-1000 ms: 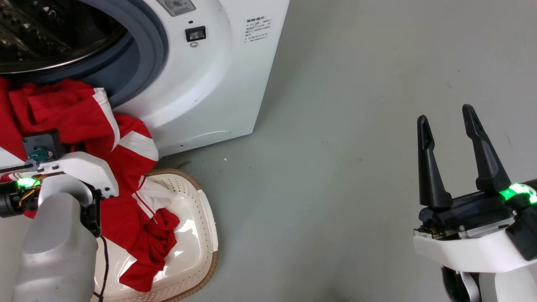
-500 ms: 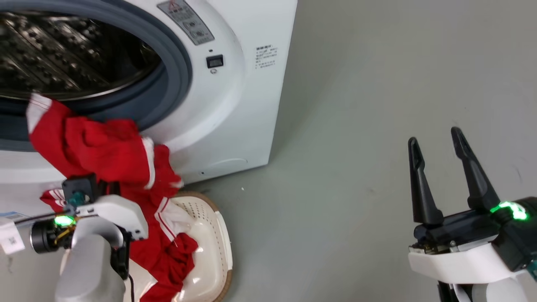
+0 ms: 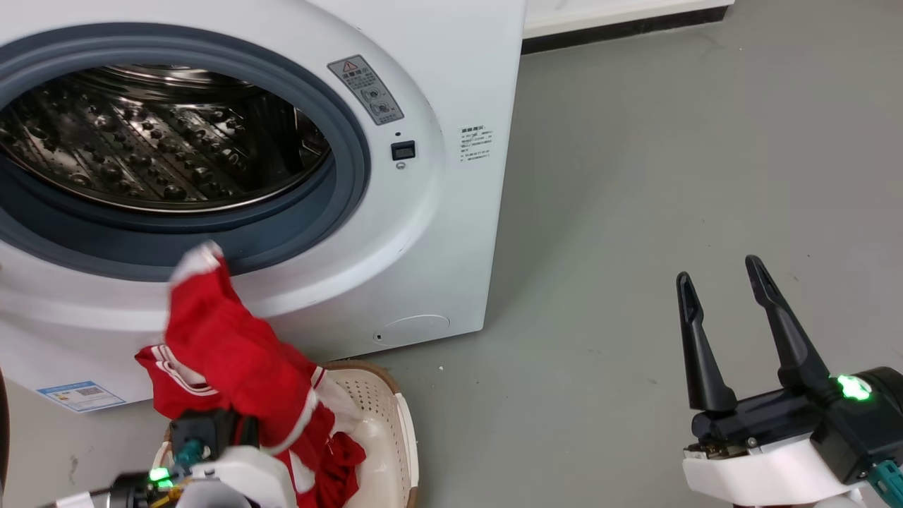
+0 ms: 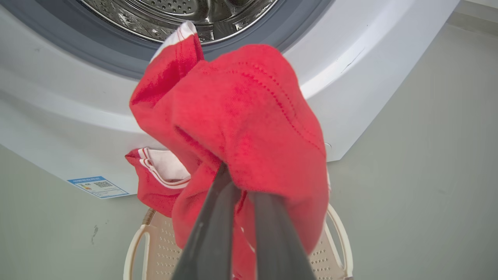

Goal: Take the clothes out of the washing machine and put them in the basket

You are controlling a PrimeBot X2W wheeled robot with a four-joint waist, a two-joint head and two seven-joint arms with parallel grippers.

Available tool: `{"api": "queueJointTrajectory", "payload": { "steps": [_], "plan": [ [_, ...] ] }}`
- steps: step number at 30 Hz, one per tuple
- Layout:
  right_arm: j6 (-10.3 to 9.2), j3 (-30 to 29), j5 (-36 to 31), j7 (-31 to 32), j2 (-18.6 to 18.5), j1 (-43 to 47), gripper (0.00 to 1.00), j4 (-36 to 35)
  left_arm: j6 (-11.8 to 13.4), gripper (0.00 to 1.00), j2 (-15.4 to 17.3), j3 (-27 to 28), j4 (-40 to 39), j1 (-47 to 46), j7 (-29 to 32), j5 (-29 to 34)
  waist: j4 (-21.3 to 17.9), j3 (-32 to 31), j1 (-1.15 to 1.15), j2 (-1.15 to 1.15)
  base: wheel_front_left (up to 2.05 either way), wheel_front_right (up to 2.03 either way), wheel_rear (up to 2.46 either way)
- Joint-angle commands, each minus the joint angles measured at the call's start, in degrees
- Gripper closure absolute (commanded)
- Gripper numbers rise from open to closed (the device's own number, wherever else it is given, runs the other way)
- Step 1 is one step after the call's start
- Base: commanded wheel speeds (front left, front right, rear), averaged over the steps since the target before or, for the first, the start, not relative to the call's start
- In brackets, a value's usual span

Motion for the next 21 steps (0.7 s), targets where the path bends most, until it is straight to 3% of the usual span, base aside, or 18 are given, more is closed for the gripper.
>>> {"api": "queueJointTrajectory", "payload": {
  "steps": [1, 10, 21],
  "plan": [
    [-0.04, 0.14, -0.05, -0.11, -0.01, 0.77, 0.00, -0.14, -0.15, 1.00, -0.28, -0.19, 0.09, 1.12, -0.15, 0.35, 0.25, -0.19, 0.01, 0.00, 0.00, 0.00, 0.00],
    [-0.04, 0.35, 0.20, -0.11, -0.01, -1.57, 0.00, -1.01, -1.18, 1.00, -0.37, -1.11, 7.09, -0.54, -0.15, 0.96, -0.01, 4.24, 0.01, 0.00, 0.00, 0.00, 0.00],
    [-0.05, 0.61, 1.13, -0.11, -0.01, -8.81, 0.00, -2.58, -1.57, 1.00, 2.45, -2.38, 23.80, -13.84, -0.15, 1.92, -1.95, 18.01, 0.01, 0.00, 0.00, 0.00, 0.00]
  ]
}}
